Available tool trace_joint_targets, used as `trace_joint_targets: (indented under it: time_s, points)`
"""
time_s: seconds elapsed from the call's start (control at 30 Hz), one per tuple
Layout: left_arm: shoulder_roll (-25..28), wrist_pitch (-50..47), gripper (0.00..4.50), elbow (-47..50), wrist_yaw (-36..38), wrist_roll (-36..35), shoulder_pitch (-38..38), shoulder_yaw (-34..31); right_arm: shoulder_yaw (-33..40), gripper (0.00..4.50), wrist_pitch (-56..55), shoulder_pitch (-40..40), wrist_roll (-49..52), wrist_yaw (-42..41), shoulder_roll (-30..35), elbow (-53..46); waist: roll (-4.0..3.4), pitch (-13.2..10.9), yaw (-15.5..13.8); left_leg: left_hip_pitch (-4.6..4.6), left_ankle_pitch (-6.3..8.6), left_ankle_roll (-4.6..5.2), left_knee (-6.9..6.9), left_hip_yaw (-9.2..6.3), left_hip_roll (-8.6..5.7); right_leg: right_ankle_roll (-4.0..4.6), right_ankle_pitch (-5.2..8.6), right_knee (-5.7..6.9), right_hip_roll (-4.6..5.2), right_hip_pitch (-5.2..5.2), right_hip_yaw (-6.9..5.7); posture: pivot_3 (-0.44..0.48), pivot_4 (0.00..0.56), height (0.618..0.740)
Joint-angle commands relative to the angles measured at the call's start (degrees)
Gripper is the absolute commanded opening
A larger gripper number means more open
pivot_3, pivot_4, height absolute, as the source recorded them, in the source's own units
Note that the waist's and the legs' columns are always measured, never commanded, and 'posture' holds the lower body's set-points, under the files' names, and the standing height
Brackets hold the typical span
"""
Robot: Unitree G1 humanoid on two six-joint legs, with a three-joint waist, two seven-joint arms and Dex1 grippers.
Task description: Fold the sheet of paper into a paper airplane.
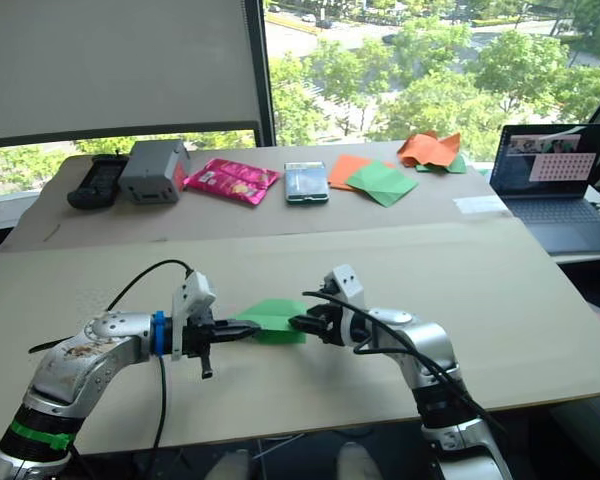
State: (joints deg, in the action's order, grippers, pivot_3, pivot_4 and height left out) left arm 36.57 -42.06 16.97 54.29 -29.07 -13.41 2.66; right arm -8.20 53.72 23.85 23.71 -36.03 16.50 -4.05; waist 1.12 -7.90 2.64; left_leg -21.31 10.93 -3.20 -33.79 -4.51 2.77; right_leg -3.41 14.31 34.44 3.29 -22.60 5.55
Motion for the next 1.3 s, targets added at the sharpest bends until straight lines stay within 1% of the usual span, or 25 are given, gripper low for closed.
trace_joint_targets:
  time_s: [0.03, 0.13, 0.37, 0.63, 0.93, 1.13, 1.3]
  points:
    - [-0.33, 0.91, 0.00, -2.21, -1.36, 0.54, -1.44, -0.66, 0.02, 2.94, -1.65, 0.00, -0.01, -0.13, 0.17, -0.91, 0.00, 0.00, -0.02, -0.01, 0.00, 0.00, 0.00, 0.00, 0.00, 0.00, 0.00, -0.01, 0.00, 0.00, 0.00, 0.000, 0.150, 0.721]
    - [-0.35, 3.49, 0.00, -4.56, -1.77, 3.70, -1.35, 2.13, -0.17, 2.94, -2.15, 0.04, -0.15, -0.16, 0.21, -0.85, 0.00, 0.00, 0.04, 0.00, 0.00, 0.00, 0.00, 0.00, -0.01, 0.00, 0.00, -0.03, 0.00, -0.01, 0.00, 0.000, 0.150, 0.721]
    - [-0.93, 6.35, 0.00, -7.87, -1.77, 6.65, -1.68, 4.64, 0.07, 2.94, -2.09, -0.22, -0.13, 0.10, 0.47, -1.48, 0.00, 0.00, 0.00, -0.03, 0.00, 0.01, 0.01, 0.00, -0.01, 0.00, 0.00, -0.02, 0.00, 0.03, 0.00, 0.000, 0.150, 0.721]
    - [-0.98, 8.04, 0.00, -10.02, -1.43, 8.46, -1.62, 5.67, 0.12, 2.94, -2.06, -0.58, -0.05, 0.28, 0.63, -2.07, 0.00, 0.00, -0.01, -0.04, 0.00, -0.01, 0.01, 0.00, 0.00, 0.00, 0.00, -0.03, 0.00, -0.03, 0.00, 0.000, 0.150, 0.721]
    - [-0.93, 8.58, 0.00, -9.19, -1.06, 8.95, -0.98, 5.91, 1.30, 2.94, -1.46, -0.50, 0.80, 0.09, 0.56, -0.68, 0.00, 0.00, -0.02, -0.04, 0.00, -0.01, 0.02, 0.00, -0.01, 0.00, 0.00, -0.03, 0.00, -0.04, 0.00, 0.000, 0.150, 0.721]
    - [-0.77, 8.58, 0.00, -8.74, -1.15, 8.98, -0.61, 5.76, 2.08, 2.94, 0.39, 0.34, 2.78, -0.51, -0.66, 0.20, 0.00, 0.00, 0.01, -0.04, 0.00, 0.00, 0.02, 0.00, 0.00, 0.00, 0.00, -0.02, 0.00, -0.04, 0.00, 0.000, 0.150, 0.721]
    - [-0.83, 8.52, 0.00, -8.73, -1.23, 8.99, -0.58, 5.74, 2.33, 2.94, -0.35, 1.19, 3.36, -0.21, -1.83, 2.01, 0.00, 0.00, 0.03, -0.03, 0.00, 0.00, 0.02, 0.00, 0.00, 0.00, 0.00, -0.02, 0.00, -0.03, 0.00, 0.000, 0.150, 0.721]
